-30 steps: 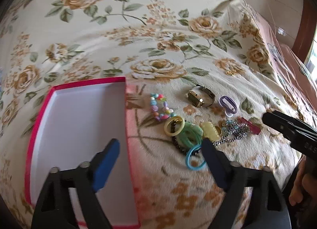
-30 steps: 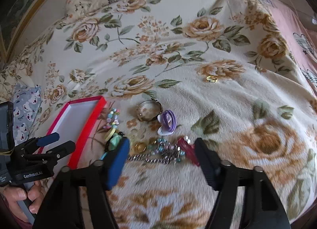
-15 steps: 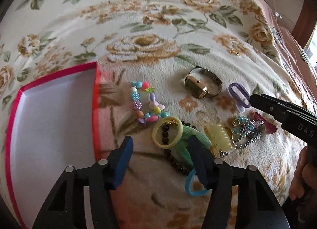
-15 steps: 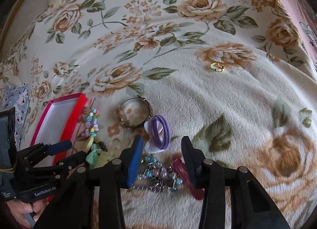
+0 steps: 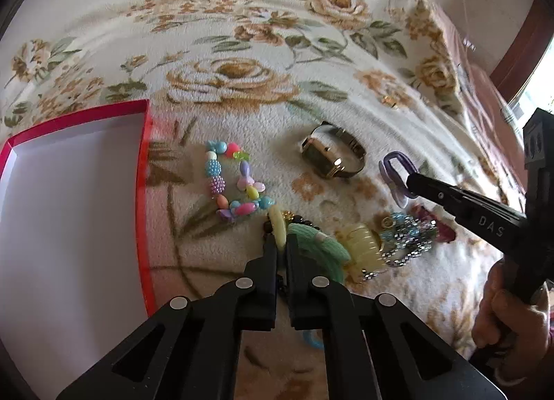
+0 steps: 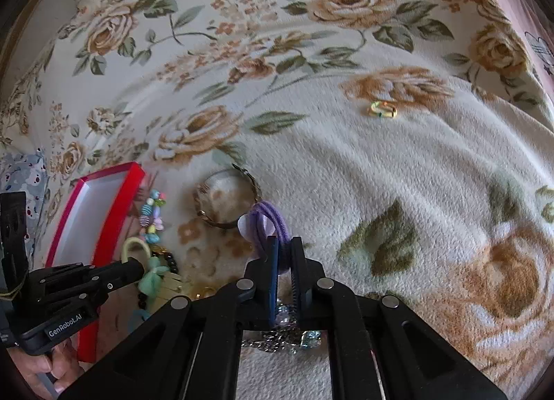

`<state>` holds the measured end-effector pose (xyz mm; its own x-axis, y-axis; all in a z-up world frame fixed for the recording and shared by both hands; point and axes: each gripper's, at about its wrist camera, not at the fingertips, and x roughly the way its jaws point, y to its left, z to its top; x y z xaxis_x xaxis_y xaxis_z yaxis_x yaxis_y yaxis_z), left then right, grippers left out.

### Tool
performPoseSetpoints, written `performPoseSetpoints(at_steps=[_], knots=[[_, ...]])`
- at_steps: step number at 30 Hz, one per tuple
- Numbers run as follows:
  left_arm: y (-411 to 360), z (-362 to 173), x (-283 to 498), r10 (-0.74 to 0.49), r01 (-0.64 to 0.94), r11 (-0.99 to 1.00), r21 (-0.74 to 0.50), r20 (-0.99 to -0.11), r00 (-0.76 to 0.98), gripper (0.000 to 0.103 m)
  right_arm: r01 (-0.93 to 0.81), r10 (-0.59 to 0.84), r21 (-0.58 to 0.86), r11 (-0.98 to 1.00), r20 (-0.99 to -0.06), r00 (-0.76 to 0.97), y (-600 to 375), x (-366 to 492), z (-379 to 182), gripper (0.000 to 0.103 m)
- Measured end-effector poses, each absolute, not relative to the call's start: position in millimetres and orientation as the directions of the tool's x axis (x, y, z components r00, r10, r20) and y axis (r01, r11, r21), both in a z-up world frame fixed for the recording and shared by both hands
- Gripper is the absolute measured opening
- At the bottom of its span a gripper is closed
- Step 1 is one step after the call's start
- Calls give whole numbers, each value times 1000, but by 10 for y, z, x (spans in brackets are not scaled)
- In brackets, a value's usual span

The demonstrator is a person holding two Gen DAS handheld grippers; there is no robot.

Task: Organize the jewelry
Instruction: 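Grasp the purple hair tie with the right tool while the left tool grasps the yellow hair tie, then carry both hair ties into the red-rimmed box and open both tools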

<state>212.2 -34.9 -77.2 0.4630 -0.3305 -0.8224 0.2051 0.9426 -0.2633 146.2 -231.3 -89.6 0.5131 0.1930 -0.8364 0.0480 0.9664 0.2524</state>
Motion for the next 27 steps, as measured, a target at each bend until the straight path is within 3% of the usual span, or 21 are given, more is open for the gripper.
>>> performPoseSetpoints(at_steps=[14, 27], knots=[[111, -319, 1650, -331, 173, 944, -283, -768, 548, 3, -65, 317, 338, 939, -777, 545, -1897, 1382, -540, 6], [938, -113, 1415, -208, 20, 969, -247, -770, 603, 3, -243, 477, 412, 878, -729, 490, -980, 1580, -375, 6]])
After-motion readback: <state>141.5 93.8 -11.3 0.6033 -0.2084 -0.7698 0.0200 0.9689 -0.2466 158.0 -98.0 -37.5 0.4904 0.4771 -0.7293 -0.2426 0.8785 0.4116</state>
